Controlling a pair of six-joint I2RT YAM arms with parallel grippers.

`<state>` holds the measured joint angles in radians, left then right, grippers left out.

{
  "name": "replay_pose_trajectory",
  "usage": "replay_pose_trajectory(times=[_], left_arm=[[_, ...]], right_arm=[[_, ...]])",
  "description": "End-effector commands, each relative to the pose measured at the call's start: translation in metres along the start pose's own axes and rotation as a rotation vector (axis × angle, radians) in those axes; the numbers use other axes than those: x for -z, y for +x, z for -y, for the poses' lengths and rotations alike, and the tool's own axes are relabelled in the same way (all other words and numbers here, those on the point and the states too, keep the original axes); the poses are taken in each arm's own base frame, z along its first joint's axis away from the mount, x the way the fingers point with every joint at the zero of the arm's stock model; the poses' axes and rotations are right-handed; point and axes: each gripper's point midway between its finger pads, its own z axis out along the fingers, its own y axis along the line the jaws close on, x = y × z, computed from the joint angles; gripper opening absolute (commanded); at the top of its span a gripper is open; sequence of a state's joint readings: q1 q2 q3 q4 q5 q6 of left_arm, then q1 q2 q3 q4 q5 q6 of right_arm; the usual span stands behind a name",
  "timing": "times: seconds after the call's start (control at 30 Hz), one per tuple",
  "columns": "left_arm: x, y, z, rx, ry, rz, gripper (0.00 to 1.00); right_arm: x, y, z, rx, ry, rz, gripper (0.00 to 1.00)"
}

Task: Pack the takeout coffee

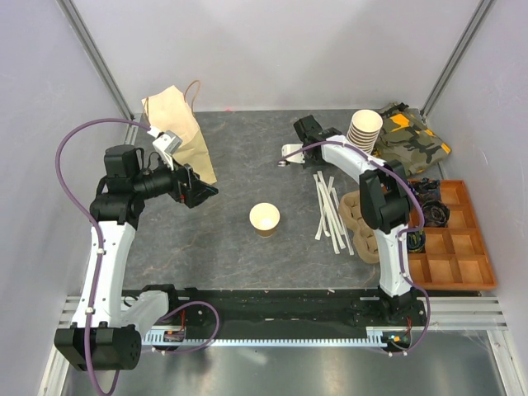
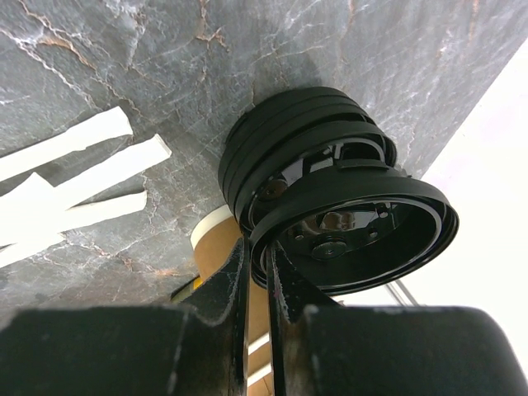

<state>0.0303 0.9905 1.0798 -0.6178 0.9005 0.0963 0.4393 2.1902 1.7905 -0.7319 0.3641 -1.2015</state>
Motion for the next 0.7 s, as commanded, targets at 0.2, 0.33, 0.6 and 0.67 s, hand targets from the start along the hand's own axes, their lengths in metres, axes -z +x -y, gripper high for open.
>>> replay_pose_trajectory(times=[0.2,0.33,0.6,0.67], left_arm=[[0.008,-0.023,0.019,-0.122,0.058,0.065,1.00],[0.013,-0.029,0.030,-0.156,0.094,0.077,1.00],[0.020,-0.041,0.057,-0.346,0.159,0.118,1.00],[0.018,-0.043,0.057,-0.400,0.160,0.127,0.99]], right_arm=[[0.119,-0.051,0.039,-0.129,0.138,0.266,0.00],[0.168,-0.074,0.033,-0.203,0.102,0.408,0.00],[0.293,-0.107,-0.032,-0.442,-0.256,0.895,0.00],[0.314,-0.114,-0.042,-0.467,-0.316,0.988,0.00]])
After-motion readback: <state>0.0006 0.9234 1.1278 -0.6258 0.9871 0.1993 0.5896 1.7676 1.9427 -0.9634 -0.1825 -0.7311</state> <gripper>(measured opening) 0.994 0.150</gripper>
